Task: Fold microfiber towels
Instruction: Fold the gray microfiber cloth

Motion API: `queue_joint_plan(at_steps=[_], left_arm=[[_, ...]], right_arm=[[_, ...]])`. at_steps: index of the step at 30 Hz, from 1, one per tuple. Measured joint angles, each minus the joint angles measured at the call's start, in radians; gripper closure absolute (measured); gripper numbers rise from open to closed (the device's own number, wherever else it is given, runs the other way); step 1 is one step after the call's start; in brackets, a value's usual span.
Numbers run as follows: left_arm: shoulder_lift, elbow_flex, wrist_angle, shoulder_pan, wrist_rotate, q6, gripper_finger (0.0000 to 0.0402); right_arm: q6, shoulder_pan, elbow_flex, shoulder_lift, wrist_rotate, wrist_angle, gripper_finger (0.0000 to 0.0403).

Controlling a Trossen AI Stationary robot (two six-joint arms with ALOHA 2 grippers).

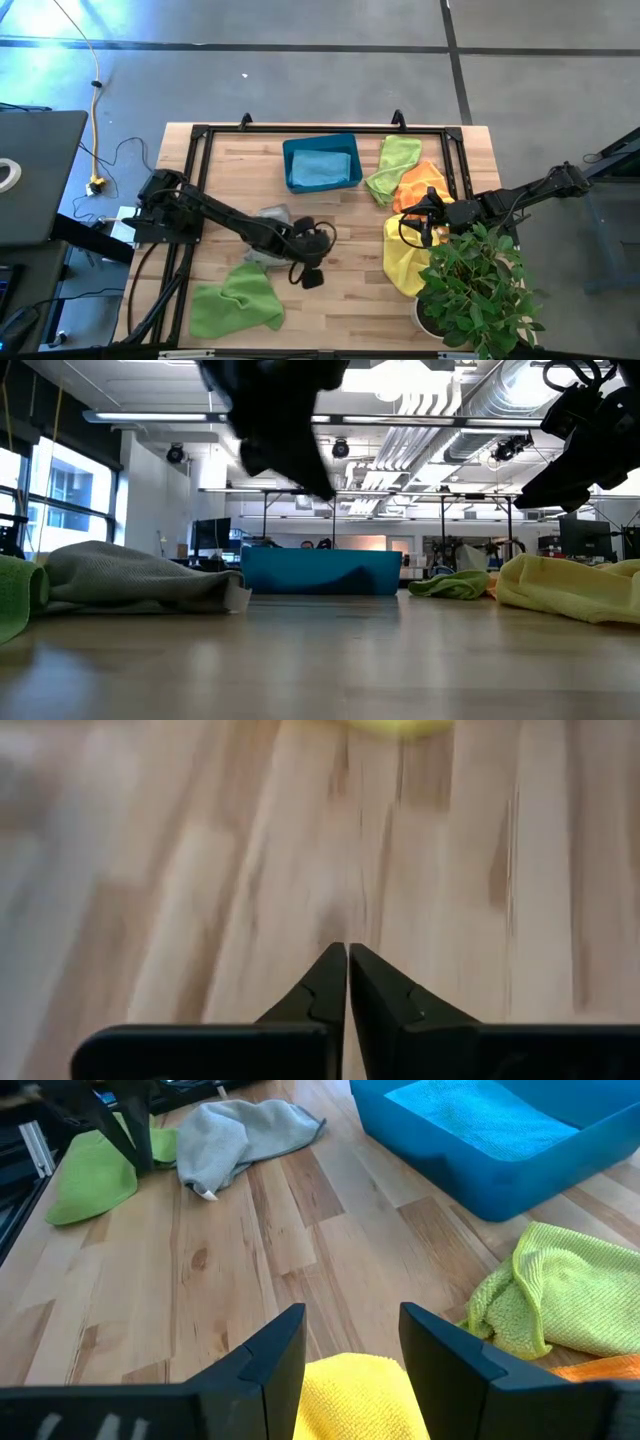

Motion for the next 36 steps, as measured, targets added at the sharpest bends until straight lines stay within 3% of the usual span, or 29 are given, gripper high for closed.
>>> queue_joint_plan(at_steps=[5,15,21,27,36], left_arm=[[0.0,0.01,-0.184,-0.04,0.027,-0.061,0.0372],[0.0,0.01,-0.5,-0.073,0.017,-0.164,0.028],[0.0,0.01,-0.663,-0.073,0.027,-0.191,0.0253],[-0.001,-0.031,-0.662,-0.062,0.013,-0.155,0.024],[0.0,-0.145,-0.422,0.011,0.023,-0.021,0.0238]], right_arm=[[0.0,0.0,0.0,0.0,0.0,0.0,0.0249],[0.0,0.0,0.0,0.0,0.0,0.0,0.0249],[0.0,0.0,0.0,0.0,0.0,0.0,0.0249],[0.0,0.0,0.0,0.0,0.0,0.0,0.0249],[0.0,0.0,0.0,0.0,0.0,0.0,0.0249]])
